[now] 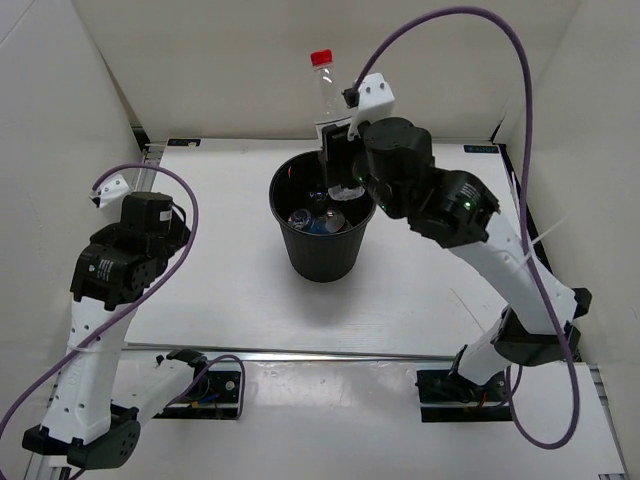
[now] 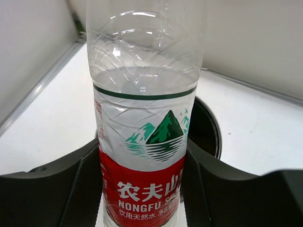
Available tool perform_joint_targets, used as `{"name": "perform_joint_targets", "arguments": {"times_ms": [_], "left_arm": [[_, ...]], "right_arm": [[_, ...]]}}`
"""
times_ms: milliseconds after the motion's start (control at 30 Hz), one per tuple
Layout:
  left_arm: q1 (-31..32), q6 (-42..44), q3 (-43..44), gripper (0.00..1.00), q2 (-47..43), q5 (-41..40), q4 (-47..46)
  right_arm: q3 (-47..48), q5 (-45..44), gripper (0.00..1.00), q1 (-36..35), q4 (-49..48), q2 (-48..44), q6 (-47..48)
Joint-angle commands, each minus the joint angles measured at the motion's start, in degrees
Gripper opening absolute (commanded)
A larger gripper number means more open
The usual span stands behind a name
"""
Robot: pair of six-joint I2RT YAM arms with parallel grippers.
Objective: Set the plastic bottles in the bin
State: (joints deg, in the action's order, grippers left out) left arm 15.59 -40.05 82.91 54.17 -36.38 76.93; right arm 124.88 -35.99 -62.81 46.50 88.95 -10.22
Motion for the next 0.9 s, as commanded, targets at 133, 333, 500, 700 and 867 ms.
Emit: {"name": "perform_joint_targets", "arguments": {"times_ms": [133,333,500,700,867], "left_arm": [[0.05,0.15,0.05,1.00,-0.65,-0.53,3.05],[0.05,0.67,0.05,1.00,-0.65,-0.53,3.05],[0.05,0.68,-0.56,1.00,-0.65,-1.76,3.05],[0.05,0.50,-2.57,1.00,-0.03,1.29,2.01],[0.05,-4.83,-8.45,1.00,-0.29,1.67,1.29]], "right_arm": [[-5.43,1.79,0.57,6.99,-8.18,7.99,2.75],[-10.69,0.93,0.59,9.90,-8.18,9.75,-0.50],[-14.05,-1.09,1.00,11.21,-7.31,8.08,-3.05],[-3.08,-4.19,1.00,10.16,4.28,6.51,-7.43],[-10.13,-0.41,1.00,12.27,12.21,-4.46,-22.71]]}}
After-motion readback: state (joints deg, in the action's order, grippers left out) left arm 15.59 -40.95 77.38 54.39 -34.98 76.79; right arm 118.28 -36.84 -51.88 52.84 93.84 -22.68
